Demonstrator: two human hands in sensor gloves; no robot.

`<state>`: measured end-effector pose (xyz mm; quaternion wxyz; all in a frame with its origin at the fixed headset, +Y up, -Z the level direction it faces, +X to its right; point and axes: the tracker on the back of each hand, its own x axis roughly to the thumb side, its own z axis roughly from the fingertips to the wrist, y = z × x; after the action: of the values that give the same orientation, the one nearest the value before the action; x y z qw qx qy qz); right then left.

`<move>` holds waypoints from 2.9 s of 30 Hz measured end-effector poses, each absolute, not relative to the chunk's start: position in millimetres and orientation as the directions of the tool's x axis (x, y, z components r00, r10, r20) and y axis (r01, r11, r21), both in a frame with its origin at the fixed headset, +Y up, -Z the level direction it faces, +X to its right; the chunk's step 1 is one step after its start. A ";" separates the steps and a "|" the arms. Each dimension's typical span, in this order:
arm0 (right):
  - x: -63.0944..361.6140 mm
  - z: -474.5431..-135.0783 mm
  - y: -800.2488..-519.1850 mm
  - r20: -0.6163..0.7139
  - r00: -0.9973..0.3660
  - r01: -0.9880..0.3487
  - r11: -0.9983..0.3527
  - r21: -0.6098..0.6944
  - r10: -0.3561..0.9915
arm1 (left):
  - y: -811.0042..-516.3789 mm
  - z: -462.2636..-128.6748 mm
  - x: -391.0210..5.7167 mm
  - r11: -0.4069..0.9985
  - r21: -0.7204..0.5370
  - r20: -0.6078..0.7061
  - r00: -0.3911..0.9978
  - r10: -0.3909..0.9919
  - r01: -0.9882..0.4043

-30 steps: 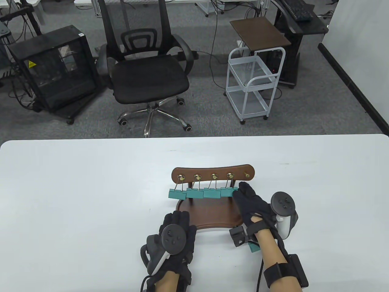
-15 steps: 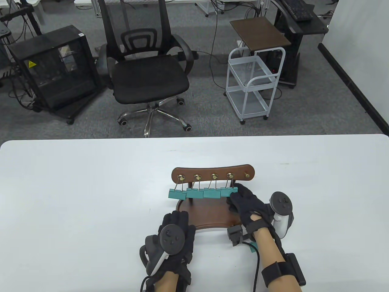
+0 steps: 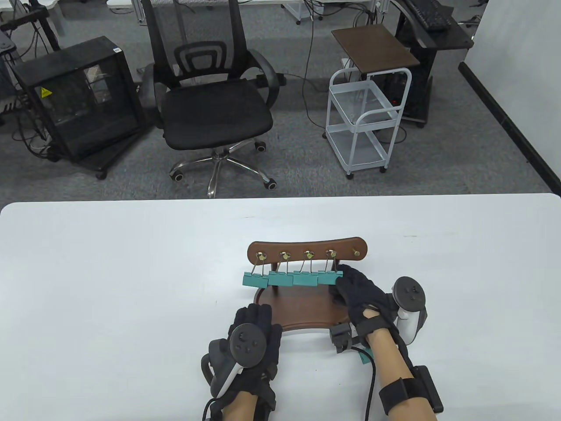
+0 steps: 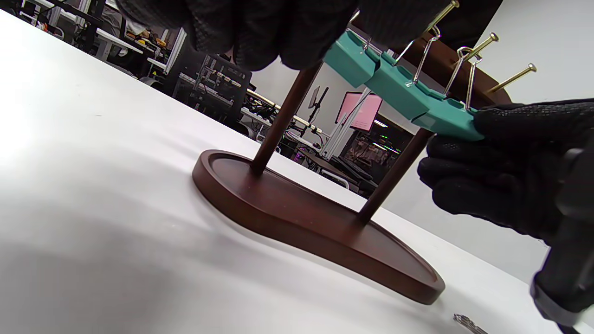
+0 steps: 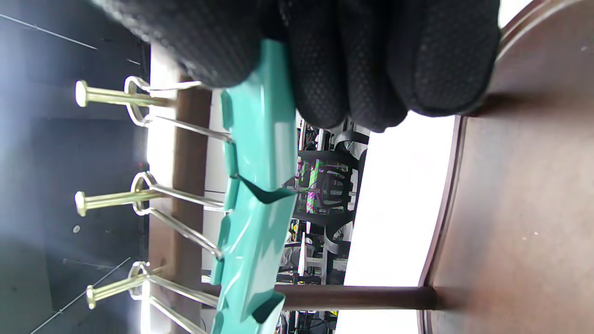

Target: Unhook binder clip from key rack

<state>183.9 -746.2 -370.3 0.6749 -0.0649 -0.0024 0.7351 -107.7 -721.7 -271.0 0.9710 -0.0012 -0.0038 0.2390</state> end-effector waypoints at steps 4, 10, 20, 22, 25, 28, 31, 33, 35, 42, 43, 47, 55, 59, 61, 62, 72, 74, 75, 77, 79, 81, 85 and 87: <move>185.4 -370.5 -745.0 -0.086 -0.084 -0.992 -0.091 -0.088 0.993 | -721.6 -270.9 -107.7 0.886 -0.004 0.008 0.886 0.464 -0.464; 188.3 -370.8 -740.8 -0.067 -0.077 -0.993 -0.083 -0.083 0.995 | -721.6 -270.7 -107.7 0.885 -0.005 0.007 0.885 0.465 -0.465; 190.2 -370.8 -737.4 -0.058 -0.057 -0.995 -0.061 -0.076 0.997 | -721.4 -270.5 -107.8 0.886 -0.005 0.007 0.886 0.465 -0.465; 190.5 -370.0 -738.4 -0.059 -0.050 -0.996 -0.054 -0.070 0.997 | -721.4 -270.4 -107.9 0.885 -0.005 0.007 0.885 0.465 -0.465; 191.7 -367.8 -739.5 -0.060 -0.050 -0.997 -0.053 -0.063 0.997 | -721.4 -270.4 -107.8 0.884 -0.005 0.008 0.884 0.467 -0.467; 193.3 -363.7 -739.4 -0.058 -0.047 -0.997 -0.050 -0.051 0.997 | -721.5 -270.5 -107.6 0.885 -0.005 0.009 0.885 0.466 -0.466; 195.5 -357.1 -738.1 -0.053 -0.041 -0.998 -0.043 -0.041 0.998 | -721.6 -270.5 -107.3 0.884 -0.006 0.010 0.884 0.467 -0.467; 197.2 -352.5 -736.8 -0.046 -0.041 -0.998 -0.043 -0.035 0.998 | -721.8 -270.5 -107.0 0.885 -0.007 0.011 0.885 0.466 -0.466; 198.4 -348.7 -735.4 -0.041 -0.042 -0.999 -0.043 -0.026 0.998 | -721.5 -270.3 -106.5 0.885 -0.008 0.012 0.885 0.465 -0.465; 205.5 -331.7 -732.2 -0.032 -0.047 -0.999 -0.047 -0.006 0.998 | -721.2 -270.2 -105.4 0.885 -0.009 0.016 0.884 0.466 -0.466; 206.3 -329.9 -732.1 -0.028 -0.050 -0.999 -0.050 0.001 0.998 | -721.2 -270.2 -105.2 0.885 -0.010 0.016 0.885 0.465 -0.465; 208.8 -324.2 -735.5 -0.032 -0.045 -0.999 -0.045 0.005 0.998 | -721.0 -270.1 -105.1 0.887 -0.010 0.016 0.887 0.462 -0.462; 210.9 -321.9 -749.7 -0.048 -0.062 -0.998 -0.061 0.025 0.997 | -720.9 -269.8 -105.0 0.890 -0.007 0.012 0.890 0.455 -0.455; 213.1 -321.1 -748.6 -0.062 -0.108 -0.994 -0.106 0.025 0.992 | -720.9 -270.0 -105.0 0.891 -0.009 0.009 0.891 0.454 -0.454; 214.9 -320.0 -745.6 -0.065 -0.166 -0.986 -0.166 0.013 0.984 | -720.8 -269.9 -105.1 0.892 -0.009 0.008 0.892 0.452 -0.452; 215.5 -319.8 -745.0 -0.070 -0.188 -0.982 -0.188 0.015 0.980 | -720.8 -269.9 -105.2 0.892 -0.009 0.008 0.892 0.452 -0.452; 213.2 -315.1 -742.2 -0.194 -0.484 -0.873 -0.486 0.045 0.853 | -720.5 -269.9 -104.9 0.893 -0.012 0.011 0.893 0.450 -0.450; 209.7 -314.8 -743.2 -0.217 -0.558 -0.828 -0.555 0.078 0.801 | -720.4 -269.9 -104.8 0.891 -0.016 0.011 0.891 0.454 -0.454; 206.4 -314.9 -744.2 -0.222 -0.615 -0.786 -0.609 0.105 0.756 | -720.3 -269.8 -104.5 0.890 -0.015 0.012 0.890 0.457 -0.456; 202.6 -314.8 -746.1 -0.236 -0.665 -0.744 -0.655 0.128 0.709 | -720.2 -269.9 -104.2 0.889 -0.015 0.013 0.889 0.457 -0.457; 198.6 -315.0 -747.9 -0.253 -0.702 -0.708 -0.690 0.148 0.666 | -720.3 -269.9 -104.1 0.890 -0.014 0.014 0.890 0.456 -0.456; 195.4 -314.6 -749.0 -0.271 -0.717 -0.692 -0.702 0.167 0.643 | -720.3 -269.8 -104.4 0.890 -0.014 0.013 0.890 0.455 -0.455; 191.1 -314.2 -750.0 -0.289 -0.743 -0.661 -0.730 0.174 0.604 | -720.5 -269.9 -104.6 0.890 -0.015 0.008 0.890 0.455 -0.455; 189.3 -314.2 -750.9 -0.295 -0.750 -0.653 -0.733 0.190 0.592 | -720.4 -269.7 -104.7 0.892 -0.016 0.007 0.892 0.452 -0.452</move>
<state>189.3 -750.9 -314.2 0.3364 -0.1076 0.1420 0.9247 -104.7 -720.4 -269.7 0.9726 -0.0071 -0.0051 0.2325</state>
